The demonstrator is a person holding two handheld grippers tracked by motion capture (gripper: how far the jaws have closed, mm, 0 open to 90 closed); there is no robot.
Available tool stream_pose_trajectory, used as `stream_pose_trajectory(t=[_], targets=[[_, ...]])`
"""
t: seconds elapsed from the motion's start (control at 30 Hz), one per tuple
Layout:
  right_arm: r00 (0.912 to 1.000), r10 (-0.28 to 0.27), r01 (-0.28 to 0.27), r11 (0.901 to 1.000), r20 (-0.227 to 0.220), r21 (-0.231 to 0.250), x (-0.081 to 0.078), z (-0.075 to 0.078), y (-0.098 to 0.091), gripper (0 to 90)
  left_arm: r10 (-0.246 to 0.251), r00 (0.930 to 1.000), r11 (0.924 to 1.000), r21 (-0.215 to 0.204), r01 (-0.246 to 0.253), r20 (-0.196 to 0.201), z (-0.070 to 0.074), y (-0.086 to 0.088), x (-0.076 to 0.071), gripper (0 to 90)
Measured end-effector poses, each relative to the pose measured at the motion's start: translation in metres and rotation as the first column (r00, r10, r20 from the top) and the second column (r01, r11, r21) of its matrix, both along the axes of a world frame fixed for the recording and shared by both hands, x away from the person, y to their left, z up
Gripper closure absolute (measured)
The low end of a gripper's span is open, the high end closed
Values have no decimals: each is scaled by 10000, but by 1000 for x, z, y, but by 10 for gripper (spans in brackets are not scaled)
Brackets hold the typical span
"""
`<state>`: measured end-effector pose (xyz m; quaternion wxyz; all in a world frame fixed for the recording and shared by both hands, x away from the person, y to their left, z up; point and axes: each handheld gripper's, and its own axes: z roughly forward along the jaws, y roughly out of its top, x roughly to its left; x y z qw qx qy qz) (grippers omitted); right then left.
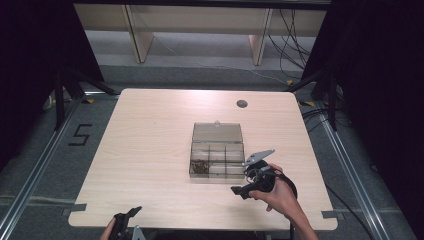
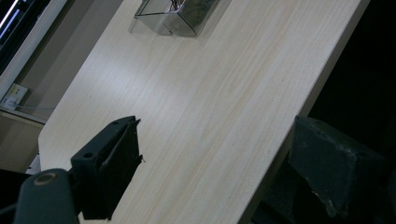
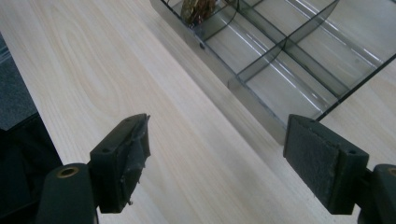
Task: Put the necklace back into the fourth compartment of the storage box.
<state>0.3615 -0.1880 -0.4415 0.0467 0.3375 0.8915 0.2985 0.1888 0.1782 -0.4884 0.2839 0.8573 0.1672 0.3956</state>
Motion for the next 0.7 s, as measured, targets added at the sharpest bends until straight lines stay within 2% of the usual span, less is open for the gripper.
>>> stream_pose_trajectory(t=[0.03, 0.1, 0.13, 0.17, 0.2, 0.23, 0.27, 0.3, 0.33, 0.37, 0.4, 0.5, 0.53, 0.6, 0.63, 0.67, 0.7], targets=[[9999, -110, 109, 9999, 109, 103, -1, -3, 0, 235, 10, 10000, 10000, 0, -10, 34, 0, 0, 0, 157], [9993, -290, 286, 9994, -217, -177, -5, -1, -2, 233, 28, 10000, 9998, -193, -29, -42, -1, -1, 0, 157], [9997, -248, 248, 9997, 27, -23, -5, -4, -2, 233, 20, 10000, 9999, -142, -20, -14, 0, 0, 0, 157], [9999, -62, 63, 9999, 84, -140, -6, -3, -4, 233, 9, 10000, 9997, -229, -8, 43, -1, 0, 0, 157], [9999, -160, 159, 9998, -55, -103, -8, -3, -5, 229, 3, 10000, 9999, -171, -3, -4, 0, 0, 0, 157], [9987, -499, 498, 9987, -118, -115, -10, -5, -5, 225, 3, 10000, 9999, -171, -3, -4, 0, 0, 0, 157], [9995, -290, 289, 9995, -100, -124, -10, -5, -5, 223, -23, 10000, 10000, -15, 23, 50, 1, 1, 0, 157], [9999, -150, 150, 9998, 22, -89, -10, -6, -6, 222, -8, 10000, 10000, -53, 9, 88, 1, 1, 0, 157], [9998, -140, 141, 9999, 114, -93, -10, -7, -6, 218, -37, 9999, 9997, -230, 40, 168, 0, 1, 0, 157], [9992, -380, 379, 9992, -127, -97, -13, -6, -4, 216, -25, 9999, 9999, -161, 27, 120, 0, 1, 0, 157], [9993, -376, 375, 9993, -50, -65, -13, -7, -4, 216, -28, 10000, 10000, 19, 28, 36, 2, 1, 0, 157], [9994, -353, 353, 9993, 11, 79, -14, -9, -4, 217, -2, 10000, 10000, -63, 2, 4, 1, 1, 0, 157], [9997, -244, 243, 9997, 22, 42, -15, -7, -5, 218, 14, 10000, 9997, -237, -13, 35, -1, 0, 0, 157], [9993, -372, 372, 9991, -3, 213, -18, -8, -3, 217, 23, 10000, 9996, -272, -22, 42, -1, 0, 0, 157], [9998, -215, 215, 9997, -5, 125, -18, -8, -3, 217, 28, 10000, 9996, -271, -27, 44, -1, 0, 0, 157], [9994, -14, 7, 9998, 335, 209, -18, -10, -4, 216, 23, 10000, 9996, -270, -22, 65, -1, 0, 0, 157], [9999, -83, 82, 9999, 87, 104, -20, -8, -3, 212, 24, 10000, 9996, -276, -23, 41, -1, 0, 0, 157]])
